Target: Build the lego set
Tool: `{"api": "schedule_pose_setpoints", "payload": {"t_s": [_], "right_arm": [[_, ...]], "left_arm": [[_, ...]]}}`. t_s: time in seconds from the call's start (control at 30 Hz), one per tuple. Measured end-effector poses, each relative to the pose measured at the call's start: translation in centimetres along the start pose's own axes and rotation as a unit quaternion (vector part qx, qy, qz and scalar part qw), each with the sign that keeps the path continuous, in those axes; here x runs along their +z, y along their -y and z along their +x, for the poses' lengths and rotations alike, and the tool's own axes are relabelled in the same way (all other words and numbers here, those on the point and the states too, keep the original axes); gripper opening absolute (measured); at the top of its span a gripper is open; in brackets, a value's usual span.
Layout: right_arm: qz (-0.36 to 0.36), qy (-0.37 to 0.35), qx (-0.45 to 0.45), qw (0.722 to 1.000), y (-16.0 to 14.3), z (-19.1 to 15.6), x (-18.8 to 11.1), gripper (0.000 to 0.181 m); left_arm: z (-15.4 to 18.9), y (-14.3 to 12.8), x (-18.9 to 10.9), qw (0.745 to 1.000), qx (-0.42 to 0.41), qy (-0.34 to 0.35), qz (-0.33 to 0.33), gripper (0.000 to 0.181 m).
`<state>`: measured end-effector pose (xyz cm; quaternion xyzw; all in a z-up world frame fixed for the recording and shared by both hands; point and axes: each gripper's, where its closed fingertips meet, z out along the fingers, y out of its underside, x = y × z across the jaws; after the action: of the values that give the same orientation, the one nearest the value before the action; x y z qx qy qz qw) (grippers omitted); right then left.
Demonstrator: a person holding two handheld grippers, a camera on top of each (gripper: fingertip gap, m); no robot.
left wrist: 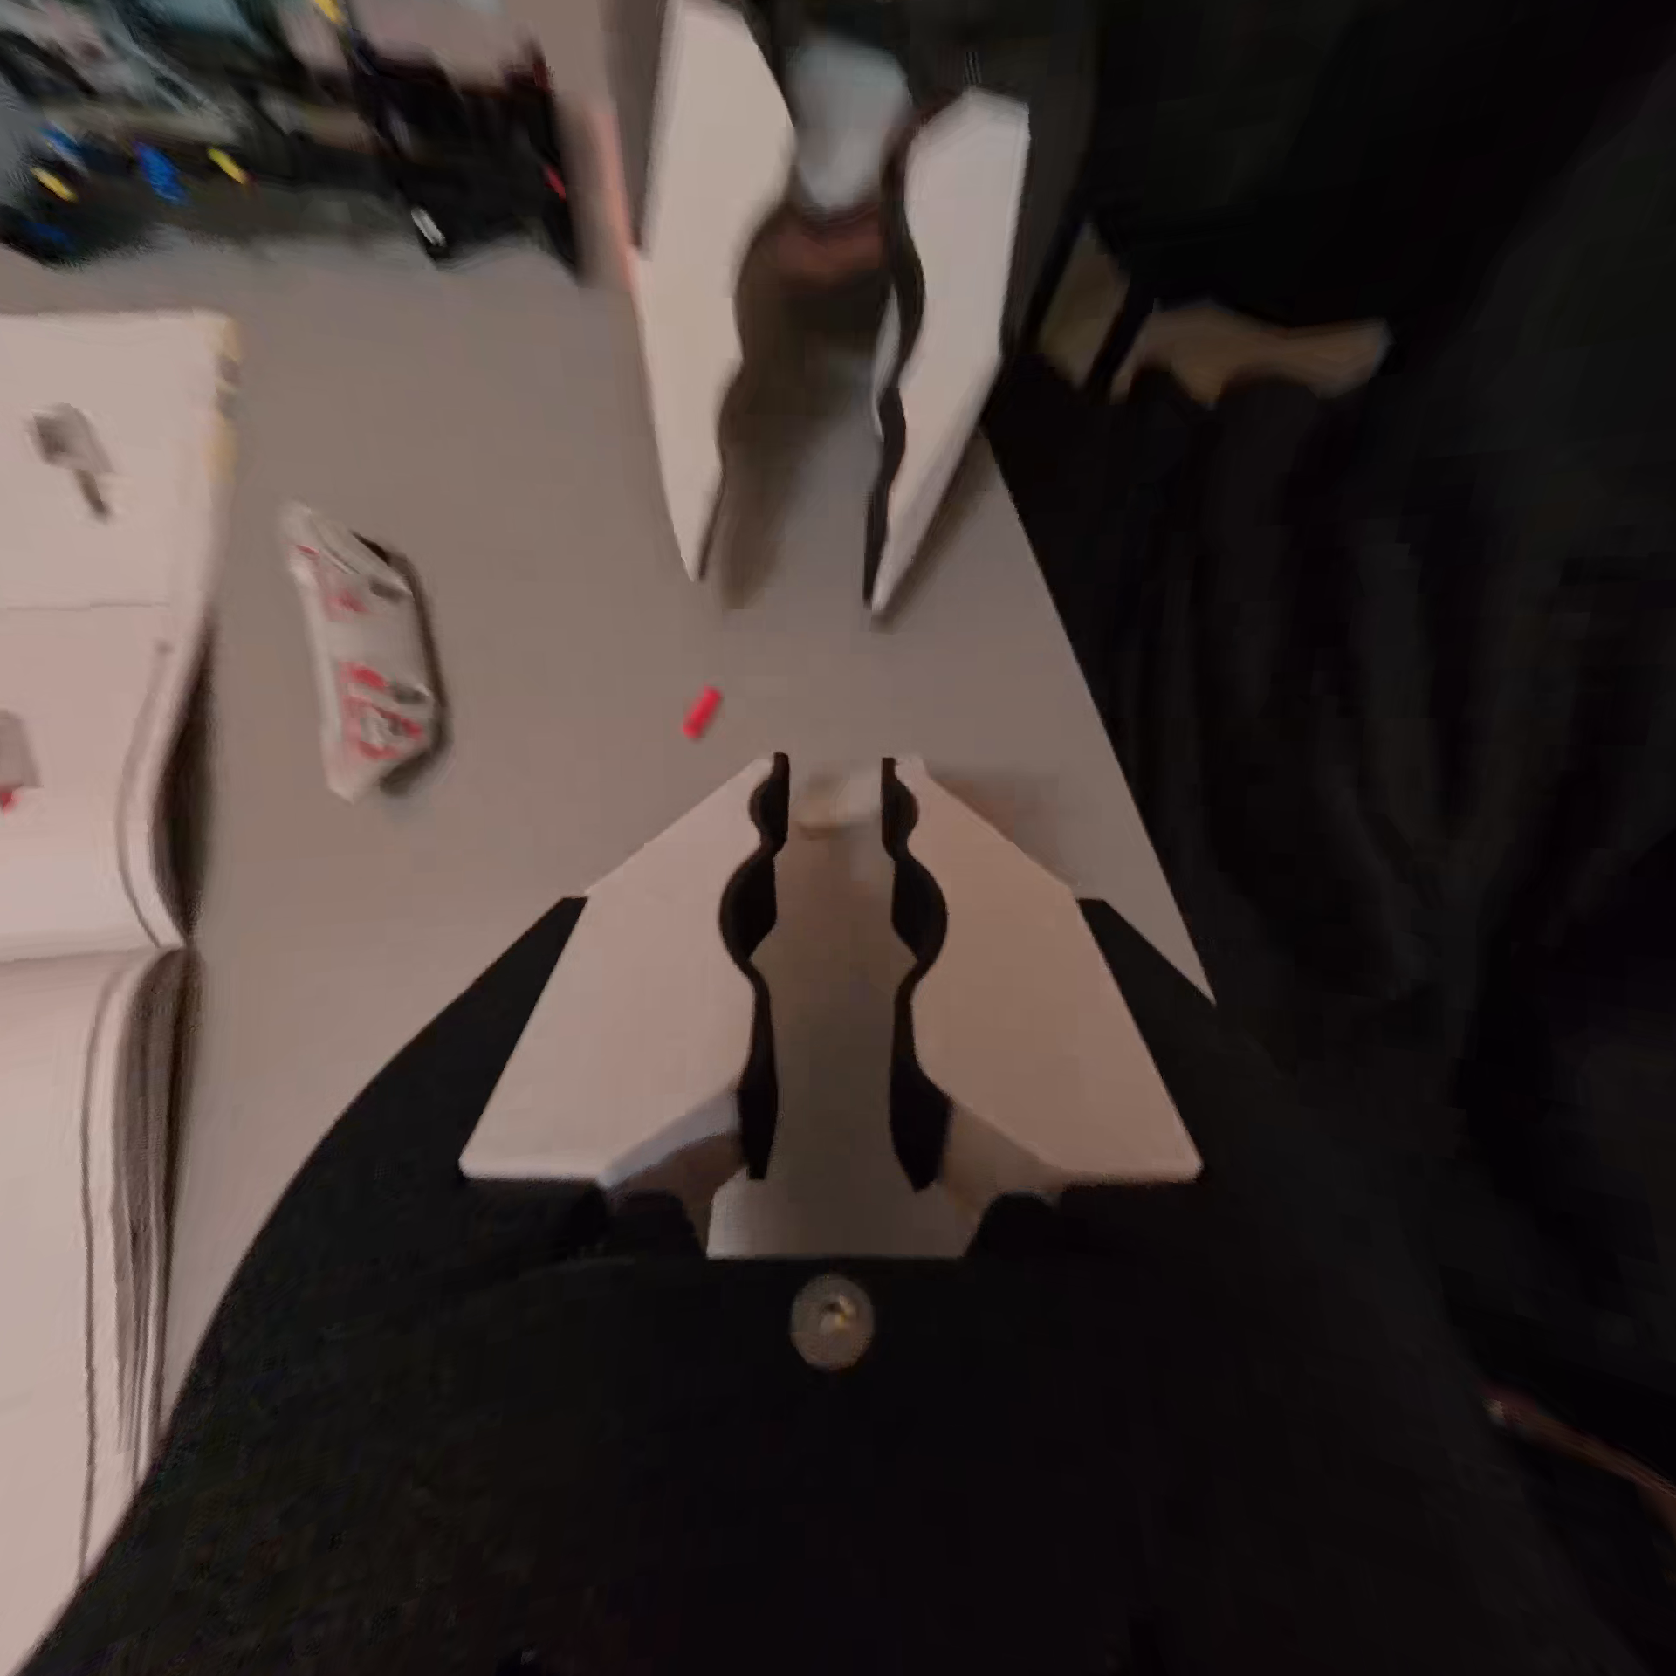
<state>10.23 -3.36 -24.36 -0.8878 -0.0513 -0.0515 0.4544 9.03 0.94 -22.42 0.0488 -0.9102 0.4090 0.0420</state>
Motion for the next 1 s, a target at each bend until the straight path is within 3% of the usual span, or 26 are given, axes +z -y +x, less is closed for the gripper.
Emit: {"api": "schedule_pose_setpoints", "payload": {"t_s": [0.03,0.17,0.37,0.43,0.5,0.73,0.8,0.87,0.93,1.0], "right_arm": [[0.011,0.009,-0.003,1.0,0.5,-0.5,0.3,0.038],[0.008,0.044,-0.03,0.999,1.7,-2.6,2.2,0.033],[-0.05,0.042,-0.026,0.998,1.1,-3.6,4.3,0.032],[-0.06,0.026,-0.02,0.998,1.0,-3.4,4.1,0.024],[-0.059,0.024,-0.015,0.998,0.8,-3.7,3.9,0.022],[-0.03,0.019,0.057,0.998,0.1,-4.9,2.3,0.008],[-0.023,0.007,0.084,0.996,-0.4,-4.4,1.8,0.008],[-0.029,-0.004,0.089,0.996,-0.9,-4.1,1.2,0.008],[-0.037,-0.024,0.074,0.996,-1.1,-3.8,0.6,0.013],[-0.033,-0.04,0.059,0.997,-1.0,-3.6,0.2,0.019]], "left_arm": [[0.7,-1.2,0.2,0.999,0.018,0.01,-0.036,0.022],[1.6,-4.9,0.9,0.987,0.066,0.057,-0.134,0.023],[1.7,-3.7,2.8,0.996,0.025,0.036,-0.074,0.021],[1.4,-3.4,3.1,0.996,0.027,0.044,-0.071,0.008],[1.3,-3.1,3.2,0.997,0.032,0.044,-0.062,0.0],[1.8,-0.5,4.1,1.0,0.005,0.015,0.01,0.0],[1.7,-0.3,5.0,1.0,0.006,0.017,-0.002,0.0],[0.5,-0.4,5.1,0.997,0.028,0.061,-0.033,0.0],[-0.4,0.1,3.9,0.993,0.047,0.099,-0.034,0.0],[0.1,0.5,2.9,0.995,0.055,0.083,-0.017,0.004]]}}
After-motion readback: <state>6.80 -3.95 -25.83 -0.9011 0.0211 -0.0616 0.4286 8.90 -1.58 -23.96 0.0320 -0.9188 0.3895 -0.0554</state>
